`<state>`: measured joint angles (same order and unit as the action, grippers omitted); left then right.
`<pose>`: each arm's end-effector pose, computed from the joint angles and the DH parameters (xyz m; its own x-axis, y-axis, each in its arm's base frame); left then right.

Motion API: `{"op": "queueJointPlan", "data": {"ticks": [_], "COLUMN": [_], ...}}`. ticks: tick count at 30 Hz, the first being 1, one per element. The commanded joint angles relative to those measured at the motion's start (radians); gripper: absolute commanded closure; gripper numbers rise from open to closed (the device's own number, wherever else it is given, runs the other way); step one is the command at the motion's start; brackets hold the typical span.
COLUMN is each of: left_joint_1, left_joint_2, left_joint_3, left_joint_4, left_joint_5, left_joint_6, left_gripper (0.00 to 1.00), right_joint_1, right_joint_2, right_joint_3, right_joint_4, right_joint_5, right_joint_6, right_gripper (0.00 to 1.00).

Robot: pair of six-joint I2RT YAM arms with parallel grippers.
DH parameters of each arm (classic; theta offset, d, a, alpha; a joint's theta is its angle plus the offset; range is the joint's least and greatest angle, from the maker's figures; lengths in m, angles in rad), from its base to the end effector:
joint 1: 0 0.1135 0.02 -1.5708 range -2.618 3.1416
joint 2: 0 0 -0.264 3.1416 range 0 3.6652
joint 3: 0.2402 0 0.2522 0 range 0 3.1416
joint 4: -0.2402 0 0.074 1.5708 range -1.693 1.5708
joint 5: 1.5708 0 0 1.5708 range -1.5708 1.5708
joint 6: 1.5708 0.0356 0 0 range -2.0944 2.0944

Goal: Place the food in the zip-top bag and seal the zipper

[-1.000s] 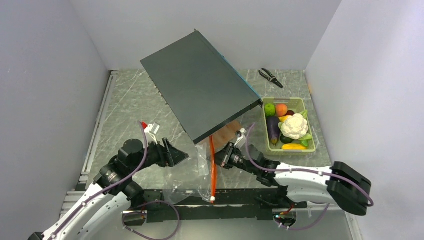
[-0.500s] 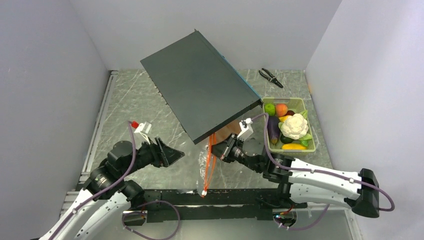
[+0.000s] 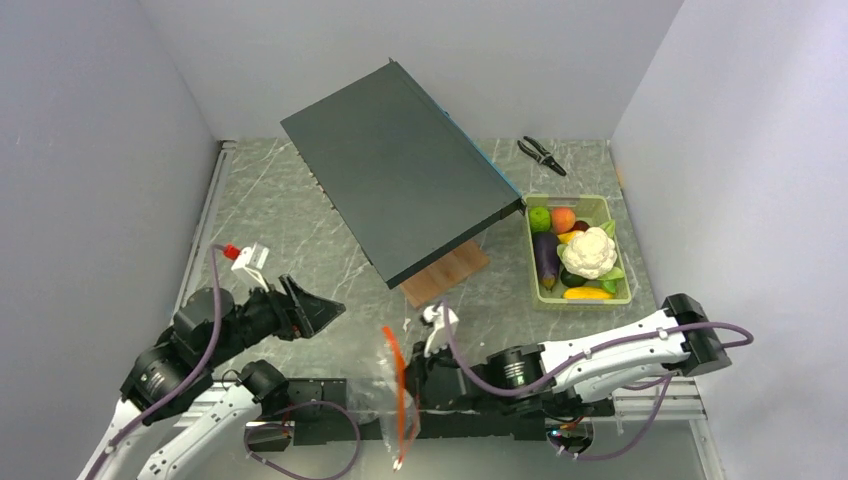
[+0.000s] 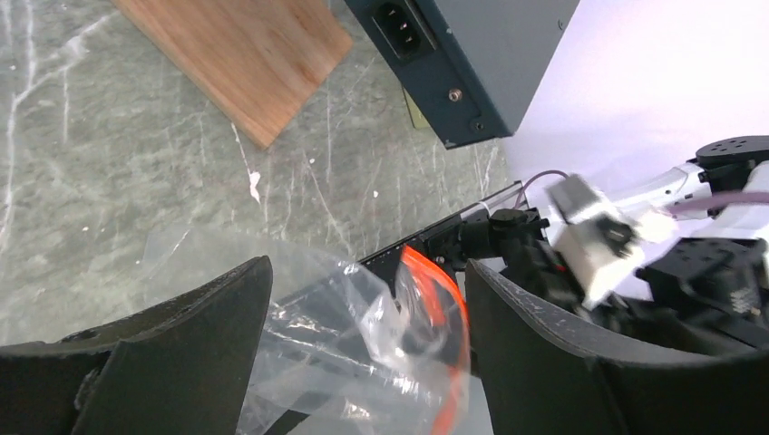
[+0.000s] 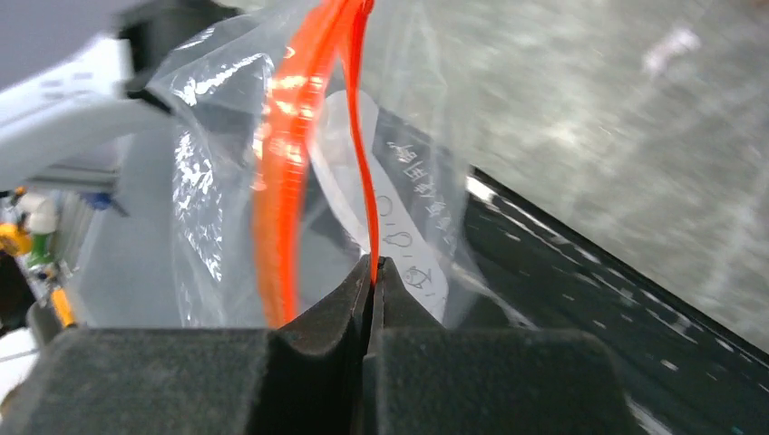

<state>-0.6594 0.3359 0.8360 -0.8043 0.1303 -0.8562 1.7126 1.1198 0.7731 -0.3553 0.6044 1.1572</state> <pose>0.0456 -0.0412 0.3379 -0.6880 -0.4143 -0.5958 0.2835 0.6024 -0.7462 -0.0131 0.2351 0.2576 -0.7654 0.0299 -0.6429 -0.4356 0.7113 0.5517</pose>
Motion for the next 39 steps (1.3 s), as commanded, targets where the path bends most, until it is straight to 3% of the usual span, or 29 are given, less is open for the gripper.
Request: {"op": "queueJointPlan", "data": {"ticks": [1,6,10,15,19,28,34,39], "left_joint_1": [-0.004,-0.004,-0.004,-0.004,-0.004,-0.004,-0.004,-0.005], "left_joint_2": [-0.041,-0.114,-0.122,-0.019,0.111,0.225,0.201,0.148], "left_joint_3": [0.125,0.297,0.445,0.585,0.664,0.647,0.535,0.429], "left_joint_4": [-0.124,-0.225,-0.332,-0.419,-0.523,-0.472,-0.435,-0.348], "left_joint_5": [-0.061,-0.145,-0.265,-0.300,-0.380,-0.561,-0.645,-0.633], "left_joint_6": [-0.019,-0.022,-0.019,0.048,0.138,0.326,0.368,0.384], "left_gripper": [0.17,0.19,0.22,0.24,0.25,0.27,0.44,0.48], "right_joint_1": [0.050,0.031,-0.042,-0.212,-0.274,-0.293,-0.295,-0.299], "right_joint_2": [0.094,0.185,0.296,0.457,0.596,0.895,0.881,0.871], "right_joint_3": [0.262,0.442,0.612,0.815,0.988,1.361,1.327,1.302], "right_joint_4": [-0.002,0.091,0.083,0.082,0.084,-0.042,0.007,0.025], "right_joint_5": [0.134,0.119,0.120,0.036,0.021,0.143,0.109,0.086], "right_joint_6": [-0.211,-0.415,-0.482,-0.542,-0.593,-0.555,-0.531,-0.515], "right_gripper": [1.00,1.00,1.00,1.00,1.00,1.00,1.00,1.00]}}
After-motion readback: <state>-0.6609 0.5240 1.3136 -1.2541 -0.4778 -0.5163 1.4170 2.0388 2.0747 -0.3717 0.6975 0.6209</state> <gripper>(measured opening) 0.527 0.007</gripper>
